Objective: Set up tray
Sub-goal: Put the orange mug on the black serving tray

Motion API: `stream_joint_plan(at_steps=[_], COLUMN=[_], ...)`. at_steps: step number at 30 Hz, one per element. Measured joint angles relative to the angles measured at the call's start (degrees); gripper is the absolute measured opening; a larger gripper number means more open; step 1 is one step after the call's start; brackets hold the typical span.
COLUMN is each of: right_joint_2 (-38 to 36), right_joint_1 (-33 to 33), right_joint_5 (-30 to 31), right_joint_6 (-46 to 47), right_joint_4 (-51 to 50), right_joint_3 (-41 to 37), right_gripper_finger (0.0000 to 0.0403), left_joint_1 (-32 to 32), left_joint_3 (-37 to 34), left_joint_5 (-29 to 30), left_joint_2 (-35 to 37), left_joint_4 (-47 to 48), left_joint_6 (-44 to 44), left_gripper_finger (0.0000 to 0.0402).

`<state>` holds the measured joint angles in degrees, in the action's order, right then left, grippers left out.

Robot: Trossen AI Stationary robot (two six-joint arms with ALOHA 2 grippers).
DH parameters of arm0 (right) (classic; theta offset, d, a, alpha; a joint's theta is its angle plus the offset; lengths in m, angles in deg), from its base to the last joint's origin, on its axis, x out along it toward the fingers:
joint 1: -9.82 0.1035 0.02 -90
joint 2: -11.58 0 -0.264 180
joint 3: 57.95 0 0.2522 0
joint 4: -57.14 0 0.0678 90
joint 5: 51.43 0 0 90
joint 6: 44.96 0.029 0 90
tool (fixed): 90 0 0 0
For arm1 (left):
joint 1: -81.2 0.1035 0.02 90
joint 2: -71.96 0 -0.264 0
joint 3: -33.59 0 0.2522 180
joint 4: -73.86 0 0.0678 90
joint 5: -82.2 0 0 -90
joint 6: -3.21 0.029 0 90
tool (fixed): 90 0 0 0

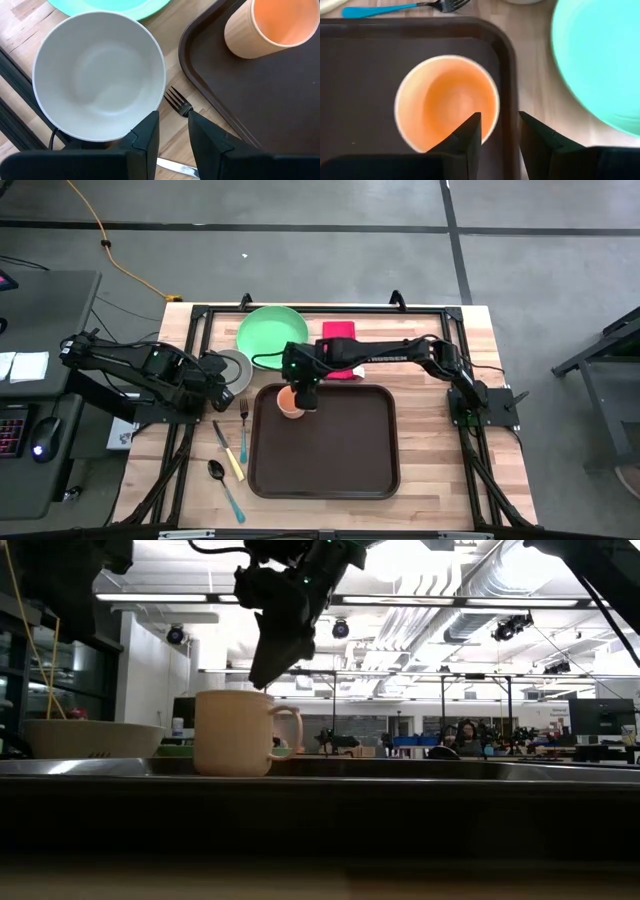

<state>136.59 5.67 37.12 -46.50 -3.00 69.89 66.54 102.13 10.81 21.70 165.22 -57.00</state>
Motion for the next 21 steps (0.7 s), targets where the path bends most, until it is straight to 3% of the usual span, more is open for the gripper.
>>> stream_joint_plan(at_steps=[21], right_joint_2=[0.0], right_joint_1=[-3.1], right_joint_5=[2.2], right_joint_6=[3.0], right_joint_4=[-14.5], right_joint_3=[1.1], right_gripper_finger=[0.0103], left_joint_1=[0.0], left_joint_3=[0.0], left_joint_5=[0.6], left_joint_2=[0.0], left_joint_4=[-4.6], left_joint_6=[0.5], left_gripper_finger=[0.0136])
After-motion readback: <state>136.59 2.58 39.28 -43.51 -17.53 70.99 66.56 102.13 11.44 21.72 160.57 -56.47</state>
